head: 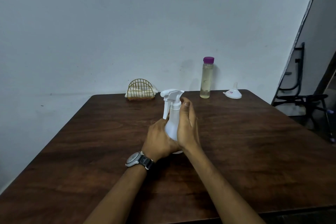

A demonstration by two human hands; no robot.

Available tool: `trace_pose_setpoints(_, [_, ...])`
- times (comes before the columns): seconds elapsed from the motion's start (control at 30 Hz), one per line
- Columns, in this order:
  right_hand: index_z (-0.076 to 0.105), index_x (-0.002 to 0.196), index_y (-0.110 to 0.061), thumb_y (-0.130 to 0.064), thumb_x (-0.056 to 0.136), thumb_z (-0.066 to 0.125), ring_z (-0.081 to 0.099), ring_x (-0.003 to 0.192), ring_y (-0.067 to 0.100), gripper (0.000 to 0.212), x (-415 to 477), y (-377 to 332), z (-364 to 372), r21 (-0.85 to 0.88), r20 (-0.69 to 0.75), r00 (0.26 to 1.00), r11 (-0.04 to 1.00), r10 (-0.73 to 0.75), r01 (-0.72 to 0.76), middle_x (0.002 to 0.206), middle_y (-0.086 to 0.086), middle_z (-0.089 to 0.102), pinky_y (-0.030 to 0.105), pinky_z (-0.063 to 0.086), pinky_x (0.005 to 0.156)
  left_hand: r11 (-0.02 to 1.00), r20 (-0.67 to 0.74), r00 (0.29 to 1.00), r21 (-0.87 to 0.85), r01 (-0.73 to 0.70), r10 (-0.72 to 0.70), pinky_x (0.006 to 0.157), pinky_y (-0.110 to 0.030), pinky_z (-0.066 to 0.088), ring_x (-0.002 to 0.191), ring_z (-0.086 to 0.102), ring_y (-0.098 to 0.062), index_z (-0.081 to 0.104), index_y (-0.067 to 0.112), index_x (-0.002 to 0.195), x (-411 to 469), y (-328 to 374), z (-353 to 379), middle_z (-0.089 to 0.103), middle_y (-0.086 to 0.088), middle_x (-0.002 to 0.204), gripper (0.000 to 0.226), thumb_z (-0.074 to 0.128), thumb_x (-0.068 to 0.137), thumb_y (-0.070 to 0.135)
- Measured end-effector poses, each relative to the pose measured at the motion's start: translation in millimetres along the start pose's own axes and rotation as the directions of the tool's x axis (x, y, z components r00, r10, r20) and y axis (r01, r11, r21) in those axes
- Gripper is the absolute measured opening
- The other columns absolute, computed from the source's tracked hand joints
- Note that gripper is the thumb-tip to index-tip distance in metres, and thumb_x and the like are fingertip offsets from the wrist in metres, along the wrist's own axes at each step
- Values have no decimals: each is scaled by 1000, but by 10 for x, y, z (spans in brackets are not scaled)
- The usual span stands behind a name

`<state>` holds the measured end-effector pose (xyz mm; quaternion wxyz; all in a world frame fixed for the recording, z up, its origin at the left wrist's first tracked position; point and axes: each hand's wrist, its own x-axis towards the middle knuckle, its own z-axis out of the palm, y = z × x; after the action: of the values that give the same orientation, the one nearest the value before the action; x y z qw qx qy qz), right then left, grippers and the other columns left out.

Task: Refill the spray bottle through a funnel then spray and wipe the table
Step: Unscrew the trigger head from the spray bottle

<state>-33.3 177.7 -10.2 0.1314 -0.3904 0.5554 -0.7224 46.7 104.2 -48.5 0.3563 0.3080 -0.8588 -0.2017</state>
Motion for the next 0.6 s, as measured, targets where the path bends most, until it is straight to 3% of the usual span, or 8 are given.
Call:
trace_pose_setpoints(0.07, [56,123,-25,-22,115,35,62,87,-23,23,4,-12,-7,9,-6,1000,1000,-27,27,93,-26,68,3,43,76,1000,13,1000,-2,25,-25,68,-16,47,79,63,-3,61,27,115,2,-5,8,69,8,92,63,66,66,66])
trace_pose_setpoints(0.13, [55,114,-36,-23,115,37,61,88,-21,22,20,-1,13,-43,-12,999,998,-35,35,91,-34,69,4,43,75,997,8,998,-37,63,-63,63,-13,45,72,62,1,63,23,99,-23,17,-15,66,8,81,56,67,61,64])
trace_pose_setpoints(0.17, [57,112,-40,-29,115,38,62,90,-17,22,31,17,22,-56,-20,999,998,-34,33,95,-36,69,5,44,76,994,3,997,-75,77,-77,59,-10,43,70,61,4,61,22,89,-40,44,-33,63,9,76,50,69,58,61])
trace_pose_setpoints(0.23, [63,117,-40,-45,111,36,67,98,-6,28,44,47,38,-60,-11,1000,998,-15,14,104,-23,74,12,49,81,989,6,996,-121,90,-90,56,-8,42,72,60,11,58,25,81,-55,63,-49,62,11,73,42,73,56,55])
trace_pose_setpoints(0.4, [64,113,-38,-47,112,33,62,92,-19,33,31,21,12,-64,50,998,998,29,-26,101,-21,69,5,43,77,999,2,1000,-36,23,-23,62,-10,42,71,62,0,64,23,101,-35,62,-44,68,8,84,52,68,66,61])
trace_pose_setpoints(0.47, [60,124,-31,-46,112,33,61,93,-18,34,-2,5,9,-89,57,998,996,2,4,103,-20,68,5,43,78,999,-14,999,-22,-48,48,69,-26,50,77,65,-12,66,17,106,-33,112,-68,71,2,88,49,66,73,52])
trace_pose_setpoints(0.53, [51,128,-31,-36,114,36,60,92,-20,21,-19,8,-1,-80,50,999,997,-8,12,105,-23,65,4,43,77,996,-24,996,-3,-86,86,73,-33,52,81,66,-17,66,14,110,-44,147,-82,72,-2,91,47,65,75,47])
trace_pose_setpoints(0.6, [48,122,-33,-29,114,38,60,89,-21,13,-6,9,-7,-69,37,999,998,2,1,98,-27,66,4,42,74,999,-11,999,2,-44,44,74,-30,53,82,67,-13,65,18,112,-42,126,-78,71,2,92,54,64,73,55])
